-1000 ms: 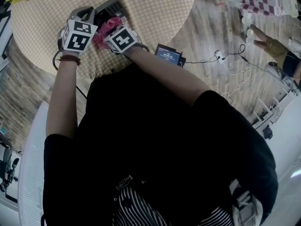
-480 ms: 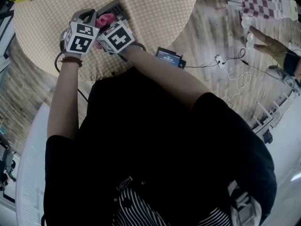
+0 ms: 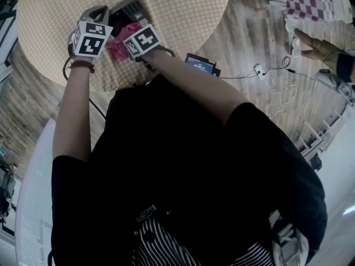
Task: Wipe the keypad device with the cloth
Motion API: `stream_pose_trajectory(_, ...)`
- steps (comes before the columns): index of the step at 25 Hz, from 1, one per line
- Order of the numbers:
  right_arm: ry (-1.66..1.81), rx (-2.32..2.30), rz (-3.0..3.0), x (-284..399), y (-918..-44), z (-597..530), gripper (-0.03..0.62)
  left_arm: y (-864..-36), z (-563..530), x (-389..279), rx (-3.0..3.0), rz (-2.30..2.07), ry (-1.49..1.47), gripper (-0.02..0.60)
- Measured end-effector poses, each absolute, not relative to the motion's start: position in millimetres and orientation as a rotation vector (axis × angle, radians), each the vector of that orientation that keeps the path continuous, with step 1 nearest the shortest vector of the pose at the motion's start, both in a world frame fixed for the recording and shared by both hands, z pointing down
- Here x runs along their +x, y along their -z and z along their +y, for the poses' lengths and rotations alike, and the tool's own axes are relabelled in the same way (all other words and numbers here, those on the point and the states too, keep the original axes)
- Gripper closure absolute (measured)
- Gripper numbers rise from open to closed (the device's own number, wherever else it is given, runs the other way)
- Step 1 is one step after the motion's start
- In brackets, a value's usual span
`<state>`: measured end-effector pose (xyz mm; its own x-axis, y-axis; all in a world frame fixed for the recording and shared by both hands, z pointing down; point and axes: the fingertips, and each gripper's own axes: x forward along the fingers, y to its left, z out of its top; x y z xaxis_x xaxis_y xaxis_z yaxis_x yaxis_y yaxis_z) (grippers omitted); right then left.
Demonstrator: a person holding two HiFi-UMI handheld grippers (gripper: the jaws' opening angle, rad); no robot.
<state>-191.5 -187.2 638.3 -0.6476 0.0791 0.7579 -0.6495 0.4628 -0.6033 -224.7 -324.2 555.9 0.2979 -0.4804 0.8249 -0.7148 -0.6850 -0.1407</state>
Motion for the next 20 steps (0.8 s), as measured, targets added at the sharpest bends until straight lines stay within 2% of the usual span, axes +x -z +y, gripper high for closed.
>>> stream_pose_trajectory(4, -1.216, 0.446, -2.021, -183, -612, -185, 0.545, -538, -323, -226, 2.274, -1.210, -1.152, 0.578)
stream_pose_trajectory(9, -1.238, 0.392, -2.148, -181, -550, -179, 0.545, -471, -301, -228, 2.339, -1.353, -0.793, 0.578)
stream_pose_trajectory(15, -0.886, 0.526, -2.409, -166, -477, -205, 0.546, -433, -257, -249, 2.203, -1.491, -0.421, 0.578)
stream_pose_trajectory(20, -0.779, 0.584, -2.507, -122, -407, -220, 0.546, -380, -227, -193, 2.198, -1.468, -0.282, 0.578)
